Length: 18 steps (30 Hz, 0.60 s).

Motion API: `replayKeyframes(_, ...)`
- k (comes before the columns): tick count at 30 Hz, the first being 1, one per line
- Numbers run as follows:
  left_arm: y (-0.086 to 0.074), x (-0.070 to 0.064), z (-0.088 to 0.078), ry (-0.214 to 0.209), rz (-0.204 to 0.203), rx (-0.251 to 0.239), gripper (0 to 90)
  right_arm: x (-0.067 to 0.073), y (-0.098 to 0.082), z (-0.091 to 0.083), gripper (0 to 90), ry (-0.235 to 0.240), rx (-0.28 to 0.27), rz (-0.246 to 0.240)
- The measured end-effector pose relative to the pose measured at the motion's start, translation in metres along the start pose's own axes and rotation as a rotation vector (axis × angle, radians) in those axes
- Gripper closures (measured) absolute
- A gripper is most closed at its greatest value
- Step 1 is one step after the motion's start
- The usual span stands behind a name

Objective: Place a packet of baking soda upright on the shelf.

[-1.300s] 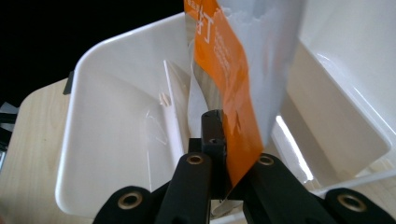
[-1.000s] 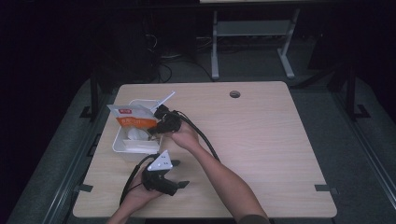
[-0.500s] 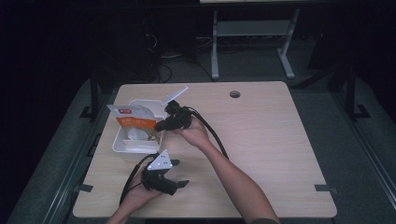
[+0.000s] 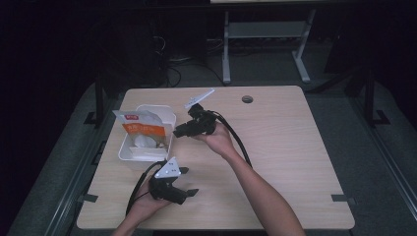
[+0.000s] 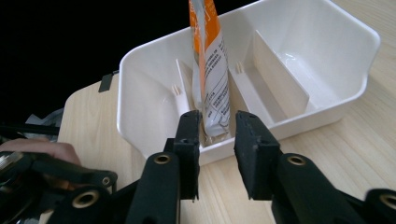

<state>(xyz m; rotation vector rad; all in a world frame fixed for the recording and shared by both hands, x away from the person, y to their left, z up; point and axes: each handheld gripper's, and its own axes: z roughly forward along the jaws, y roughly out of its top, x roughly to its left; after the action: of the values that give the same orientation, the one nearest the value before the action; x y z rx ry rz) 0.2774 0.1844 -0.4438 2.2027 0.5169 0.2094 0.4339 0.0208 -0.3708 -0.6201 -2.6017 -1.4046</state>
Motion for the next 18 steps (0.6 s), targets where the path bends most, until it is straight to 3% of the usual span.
replayKeyframes(18, 0.000, 0.001, 0.000, 0.004, -0.003, 0.006, 19.4, -0.006, -0.021, -0.040, 59.6, -0.008, -0.028, 0.027)
